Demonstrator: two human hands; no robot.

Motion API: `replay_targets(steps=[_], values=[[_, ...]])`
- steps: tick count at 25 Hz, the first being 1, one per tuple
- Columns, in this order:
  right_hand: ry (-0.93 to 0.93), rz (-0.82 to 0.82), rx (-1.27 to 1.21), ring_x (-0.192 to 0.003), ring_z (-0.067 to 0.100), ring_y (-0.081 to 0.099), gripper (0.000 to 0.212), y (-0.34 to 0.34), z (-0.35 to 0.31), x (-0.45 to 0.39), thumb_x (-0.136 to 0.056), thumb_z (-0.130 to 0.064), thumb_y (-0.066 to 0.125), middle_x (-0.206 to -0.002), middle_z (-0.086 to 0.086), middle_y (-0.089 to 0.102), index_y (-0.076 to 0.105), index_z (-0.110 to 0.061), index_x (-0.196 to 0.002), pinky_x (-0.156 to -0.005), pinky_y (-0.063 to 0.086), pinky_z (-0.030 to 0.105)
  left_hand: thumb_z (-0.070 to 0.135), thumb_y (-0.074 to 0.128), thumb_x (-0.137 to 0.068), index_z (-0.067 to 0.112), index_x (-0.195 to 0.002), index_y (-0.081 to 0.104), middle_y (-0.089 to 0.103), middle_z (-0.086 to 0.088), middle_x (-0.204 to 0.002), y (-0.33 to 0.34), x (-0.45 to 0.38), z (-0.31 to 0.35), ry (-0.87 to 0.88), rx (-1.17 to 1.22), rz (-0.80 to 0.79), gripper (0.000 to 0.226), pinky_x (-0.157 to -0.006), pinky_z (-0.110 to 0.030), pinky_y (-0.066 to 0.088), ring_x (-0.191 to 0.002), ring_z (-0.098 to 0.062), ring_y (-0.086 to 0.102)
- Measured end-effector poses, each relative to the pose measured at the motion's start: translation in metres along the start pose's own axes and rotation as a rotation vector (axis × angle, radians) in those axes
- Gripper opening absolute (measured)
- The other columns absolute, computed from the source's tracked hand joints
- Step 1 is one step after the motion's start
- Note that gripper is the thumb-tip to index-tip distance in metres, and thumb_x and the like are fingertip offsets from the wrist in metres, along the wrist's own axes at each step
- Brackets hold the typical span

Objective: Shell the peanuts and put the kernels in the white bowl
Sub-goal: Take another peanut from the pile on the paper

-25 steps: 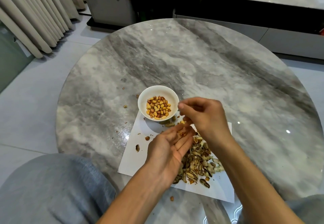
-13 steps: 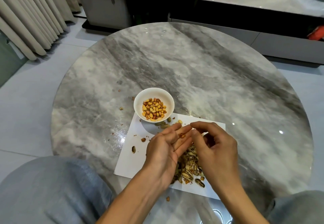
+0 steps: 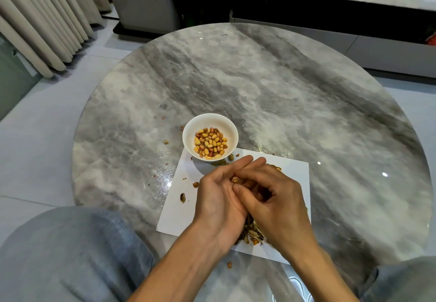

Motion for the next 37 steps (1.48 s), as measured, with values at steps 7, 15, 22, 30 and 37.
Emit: replay_targets(steps=[7,15,22,30,37], values=[[0.061,0.003,0.060,-0.070,-0.002,0.060,0.008,0.001,0.002,0.001,-0.077,-0.022,0.075,-0.074,-0.020,0.065,0.075,-0.027,-0.082,-0.061,0.041,0.009,0.044,0.037,-0.104,-0.001,-0.127,0.059,0.068,-0.021,-0.121,-0.005,-0.002,-0.004,-0.033,-0.047,0.032,0.055,-0.095,-0.041,0.053,-0.110,-0.029,0.069],[0.381,-0.084,-0.070,-0.053,0.006,0.056,0.026,0.016,0.039,0.013,-0.073,0.004,0.066,-0.060,-0.007,0.065,0.068,-0.021,-0.067,-0.052,0.042,0.019,0.045,0.040,-0.104,0.004,-0.113,0.067,0.074,-0.012,-0.106,-0.021,-0.005,-0.030,-0.057,-0.067,0.135,0.050,-0.085,-0.031,0.055,-0.099,-0.021,0.072],[0.984,0.028,-1.019,-0.070,0.017,0.072,0.027,0.035,0.071,0.037,-0.092,0.012,0.048,-0.093,0.018,0.076,0.072,0.003,-0.100,-0.060,0.060,0.024,0.034,0.042,-0.105,0.000,-0.124,0.062,0.069,-0.016,-0.113,-0.030,-0.007,-0.015,0.003,-0.007,0.213,0.044,-0.068,-0.023,0.053,-0.080,-0.015,0.066],[1.027,0.119,-1.228,-0.089,0.025,0.076,0.029,0.027,0.068,0.033,-0.092,0.017,0.042,-0.100,0.021,0.075,0.065,0.007,-0.106,-0.072,0.063,0.028,-0.004,0.035,-0.099,0.003,-0.138,0.050,0.071,-0.020,-0.116,-0.024,-0.008,-0.009,0.047,-0.023,0.148,0.042,-0.089,-0.032,0.058,-0.106,-0.025,0.071],[1.164,0.116,-1.223,-0.082,0.024,0.074,0.023,0.051,0.076,0.054,-0.094,0.000,0.049,-0.094,0.019,0.075,0.067,0.005,-0.107,-0.070,0.061,0.032,0.001,0.036,-0.104,0.028,-0.135,0.057,0.070,0.010,-0.124,-0.001,0.004,0.009,0.304,-0.610,0.095,0.046,-0.091,-0.020,0.054,-0.116,-0.002,0.063]])
Point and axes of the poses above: each hand's wrist, its own x-axis away from the middle knuckle, its own y-axis out of the palm, z = x × y, the point moved 10 cm from there along -x, towards the middle knuckle
